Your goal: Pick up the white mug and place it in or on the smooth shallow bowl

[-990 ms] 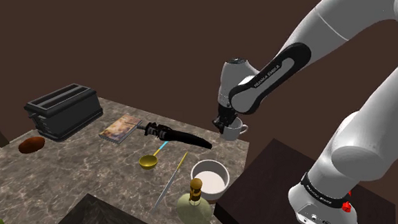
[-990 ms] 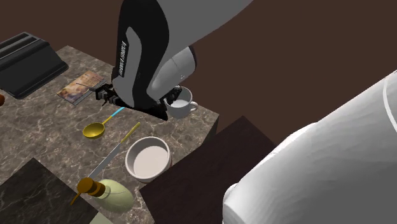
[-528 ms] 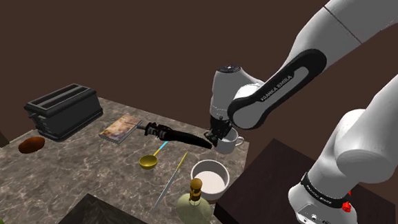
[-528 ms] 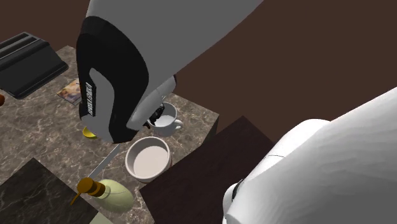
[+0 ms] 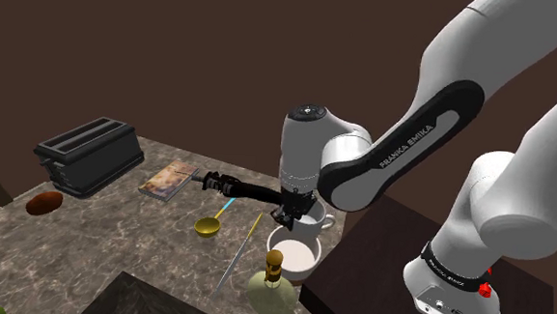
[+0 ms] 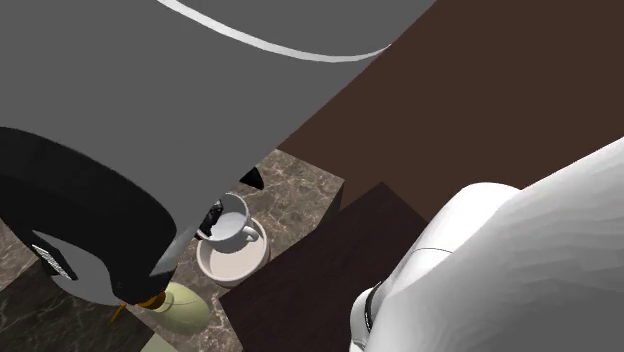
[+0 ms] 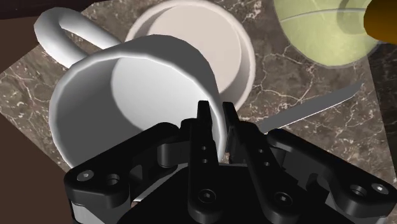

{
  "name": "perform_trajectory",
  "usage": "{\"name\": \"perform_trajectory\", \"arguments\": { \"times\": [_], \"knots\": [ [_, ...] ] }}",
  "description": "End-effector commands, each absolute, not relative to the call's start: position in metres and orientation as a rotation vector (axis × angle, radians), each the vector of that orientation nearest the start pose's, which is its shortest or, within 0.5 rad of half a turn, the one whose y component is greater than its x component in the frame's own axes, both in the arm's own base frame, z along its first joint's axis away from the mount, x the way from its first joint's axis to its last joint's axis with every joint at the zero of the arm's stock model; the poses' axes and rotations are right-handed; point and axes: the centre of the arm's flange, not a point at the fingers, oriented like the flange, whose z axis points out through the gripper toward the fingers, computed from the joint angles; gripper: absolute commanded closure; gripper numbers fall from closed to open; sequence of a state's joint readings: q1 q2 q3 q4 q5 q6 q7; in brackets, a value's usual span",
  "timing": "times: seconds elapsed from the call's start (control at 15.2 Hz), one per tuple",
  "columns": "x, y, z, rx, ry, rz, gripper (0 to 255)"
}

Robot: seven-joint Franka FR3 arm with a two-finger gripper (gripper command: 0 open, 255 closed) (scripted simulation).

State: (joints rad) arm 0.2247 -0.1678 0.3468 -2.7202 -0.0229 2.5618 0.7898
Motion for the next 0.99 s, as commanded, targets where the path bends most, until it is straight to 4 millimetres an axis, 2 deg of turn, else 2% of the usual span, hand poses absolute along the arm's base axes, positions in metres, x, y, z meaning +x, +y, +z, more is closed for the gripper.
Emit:
{"name": "perform_trajectory", "arguments": {
  "times": [0.0, 0.92],
  "knots": [
    [0.336, 0.221, 0.265, -3.178, 0.327, -0.068, 255],
    [0.336, 0.221, 0.194, -3.178, 0.327, -0.068, 255]
  ]
}}
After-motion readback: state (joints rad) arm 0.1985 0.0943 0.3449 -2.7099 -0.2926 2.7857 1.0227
